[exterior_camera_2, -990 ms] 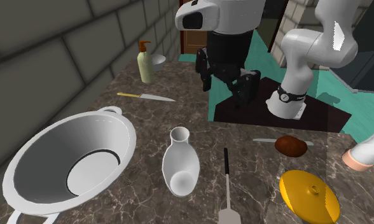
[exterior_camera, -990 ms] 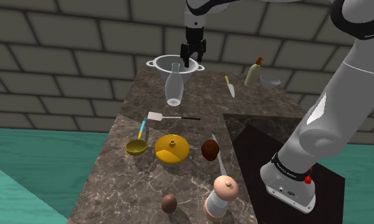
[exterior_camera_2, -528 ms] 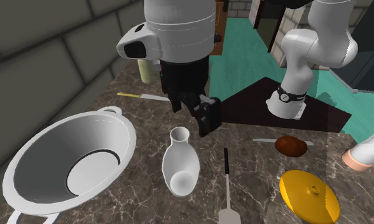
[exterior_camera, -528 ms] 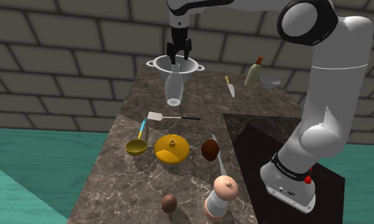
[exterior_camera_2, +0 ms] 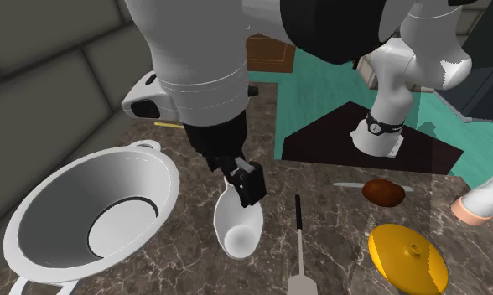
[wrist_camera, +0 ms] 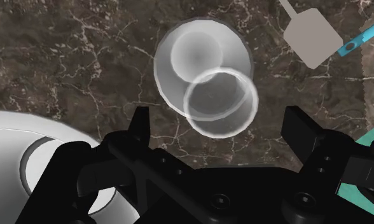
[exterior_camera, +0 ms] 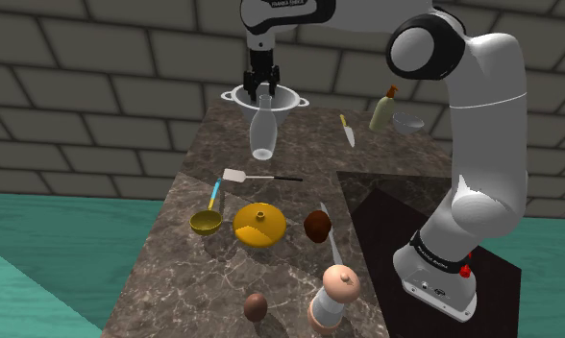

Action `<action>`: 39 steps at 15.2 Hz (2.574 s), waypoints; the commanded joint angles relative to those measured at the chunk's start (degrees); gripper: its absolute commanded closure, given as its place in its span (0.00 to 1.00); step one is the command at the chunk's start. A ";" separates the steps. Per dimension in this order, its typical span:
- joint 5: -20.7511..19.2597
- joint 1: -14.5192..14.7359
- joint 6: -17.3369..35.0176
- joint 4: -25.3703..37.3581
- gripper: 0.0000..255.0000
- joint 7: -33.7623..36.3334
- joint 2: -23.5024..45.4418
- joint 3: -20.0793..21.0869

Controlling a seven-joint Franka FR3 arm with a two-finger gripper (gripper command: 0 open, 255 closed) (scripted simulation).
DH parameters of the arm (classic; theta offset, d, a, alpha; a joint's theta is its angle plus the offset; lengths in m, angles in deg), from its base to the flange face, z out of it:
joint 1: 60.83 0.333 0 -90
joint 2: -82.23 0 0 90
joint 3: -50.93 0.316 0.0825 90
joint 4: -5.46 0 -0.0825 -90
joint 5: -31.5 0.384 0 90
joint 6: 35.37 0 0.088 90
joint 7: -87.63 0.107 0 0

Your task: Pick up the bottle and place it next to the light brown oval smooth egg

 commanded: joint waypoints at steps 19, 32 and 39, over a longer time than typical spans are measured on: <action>-0.01 -0.03 3.02 -3.45 1.00 0.05 -0.45 0.00; 0.00 0.08 -6.63 6.84 1.00 -0.08 0.20 0.01; -0.03 0.19 -13.51 15.98 1.00 -0.19 2.44 -0.01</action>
